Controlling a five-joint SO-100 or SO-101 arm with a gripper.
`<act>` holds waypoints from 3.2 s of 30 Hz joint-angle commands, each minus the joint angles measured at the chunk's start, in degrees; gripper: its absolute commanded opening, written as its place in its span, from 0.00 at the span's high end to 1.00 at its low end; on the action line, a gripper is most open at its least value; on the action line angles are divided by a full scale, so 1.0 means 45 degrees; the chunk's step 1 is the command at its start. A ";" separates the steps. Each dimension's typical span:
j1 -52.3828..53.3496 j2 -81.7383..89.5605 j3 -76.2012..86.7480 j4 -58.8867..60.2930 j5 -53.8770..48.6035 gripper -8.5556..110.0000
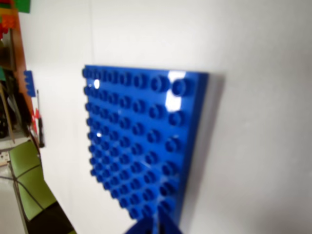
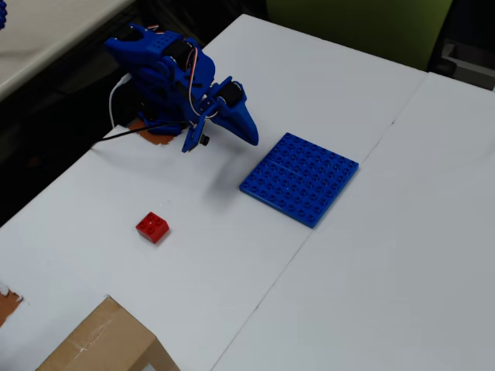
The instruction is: Pick up the 2x2 red block and go up the 8x8 blue block.
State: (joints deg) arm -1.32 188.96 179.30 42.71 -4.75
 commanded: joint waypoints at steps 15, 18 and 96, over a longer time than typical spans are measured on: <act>-0.0059 -0.3320 -0.1699 -0.4219 -0.5254 0.93; -0.0137 -0.4473 -0.3125 -0.3555 -0.6191 0.93; 1.2031 -2.1504 -1.8496 0.3066 -3.1934 0.88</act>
State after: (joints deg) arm 52.21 91.93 98.96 57.39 -148.10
